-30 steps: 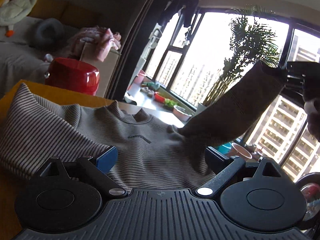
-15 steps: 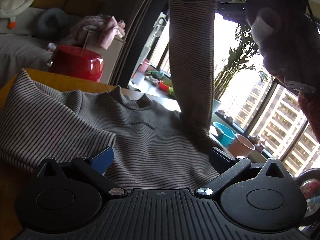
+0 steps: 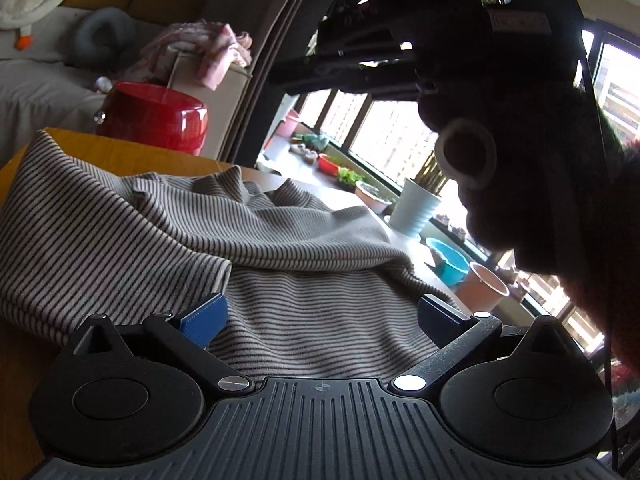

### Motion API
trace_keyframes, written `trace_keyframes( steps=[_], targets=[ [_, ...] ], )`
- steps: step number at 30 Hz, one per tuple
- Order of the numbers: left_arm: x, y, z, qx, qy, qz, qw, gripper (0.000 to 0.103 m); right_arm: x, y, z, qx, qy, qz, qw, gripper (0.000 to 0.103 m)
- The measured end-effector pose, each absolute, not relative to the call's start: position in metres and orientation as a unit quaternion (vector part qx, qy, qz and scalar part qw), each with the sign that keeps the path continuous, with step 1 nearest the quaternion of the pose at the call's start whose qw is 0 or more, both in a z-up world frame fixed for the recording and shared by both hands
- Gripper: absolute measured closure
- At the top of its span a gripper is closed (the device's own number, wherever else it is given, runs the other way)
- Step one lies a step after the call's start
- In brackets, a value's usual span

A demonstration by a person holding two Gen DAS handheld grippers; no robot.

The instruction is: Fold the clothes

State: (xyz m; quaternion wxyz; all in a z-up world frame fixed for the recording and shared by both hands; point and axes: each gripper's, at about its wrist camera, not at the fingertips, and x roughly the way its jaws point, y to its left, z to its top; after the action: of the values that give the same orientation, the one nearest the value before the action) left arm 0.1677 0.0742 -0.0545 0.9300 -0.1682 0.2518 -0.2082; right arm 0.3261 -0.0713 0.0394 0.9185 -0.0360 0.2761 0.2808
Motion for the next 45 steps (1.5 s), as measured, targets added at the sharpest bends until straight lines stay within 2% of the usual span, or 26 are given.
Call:
trace_keyframes(
  steps=[4,5,6,8,12,16,20,22,24,26,31,34,35,37,39,41,45],
  targets=[
    [0.166,0.075,-0.054,-0.173,0.25,-0.21,0.929,0.0,0.321,-0.098,0.013,-0.083,0.286,0.262,0.918,0.068],
    [0.165,0.075,-0.054,-0.174,0.25,-0.21,0.929,0.0,0.317,-0.104,0.008,-0.108,0.284,0.254,0.918,0.058],
    [0.166,0.076,-0.054,-0.176,0.249,-0.211,0.929,0.0,0.313,-0.111,0.002,-0.134,0.281,0.246,0.918,0.054],
    [0.167,0.08,-0.055,-0.186,0.248,-0.214,0.926,0.0,0.306,-0.126,-0.008,-0.177,0.277,0.227,0.917,0.054],
    [0.169,0.088,-0.048,-0.203,0.254,-0.212,0.922,0.0,0.297,-0.168,-0.022,-0.174,0.276,0.181,0.928,0.054],
    [0.174,0.1,-0.024,-0.212,0.243,-0.203,0.925,0.0,0.283,-0.183,-0.037,-0.22,0.268,0.178,0.921,0.055],
    [0.2,0.114,0.006,-0.169,0.24,-0.145,0.945,0.001,0.275,-0.191,-0.04,-0.198,0.252,0.185,0.929,0.055],
    [0.223,0.12,0.008,-0.161,0.267,-0.125,0.942,0.009,0.276,-0.194,-0.035,-0.141,0.245,0.199,0.938,0.054],
    [0.248,0.127,0.002,-0.167,0.304,-0.101,0.933,0.026,0.276,-0.195,-0.03,-0.07,0.232,0.225,0.944,0.054],
    [0.271,0.131,-0.008,-0.168,0.336,-0.074,0.924,0.026,0.275,-0.195,-0.03,-0.011,0.214,0.241,0.947,0.053],
    [0.302,0.13,-0.035,-0.137,0.394,-0.028,0.908,0.026,0.276,-0.202,-0.052,0.055,0.202,0.244,0.947,0.05],
    [0.303,0.112,-0.036,-0.088,0.392,-0.043,0.915,0.029,0.281,-0.218,-0.06,0.098,0.215,0.241,0.941,0.05],
    [0.303,0.106,-0.037,-0.076,0.392,-0.049,0.915,0.04,0.284,-0.226,-0.061,0.122,0.216,0.238,0.939,0.047],
    [0.301,0.094,-0.037,-0.043,0.384,-0.045,0.921,0.047,0.288,-0.241,-0.063,0.169,0.218,0.231,0.933,0.046],
    [0.297,0.083,-0.035,-0.008,0.37,-0.044,0.928,0.08,0.29,-0.248,-0.062,0.18,0.214,0.22,0.935,0.046],
    [0.29,0.077,-0.023,0.001,0.343,-0.061,0.937,0.084,0.29,-0.249,-0.06,0.171,0.208,0.208,0.94,0.046],
    [0.279,0.069,0.012,-0.005,0.261,-0.094,0.961,0.084,0.29,-0.252,-0.054,0.154,0.195,0.184,0.951,0.046]
  ],
)
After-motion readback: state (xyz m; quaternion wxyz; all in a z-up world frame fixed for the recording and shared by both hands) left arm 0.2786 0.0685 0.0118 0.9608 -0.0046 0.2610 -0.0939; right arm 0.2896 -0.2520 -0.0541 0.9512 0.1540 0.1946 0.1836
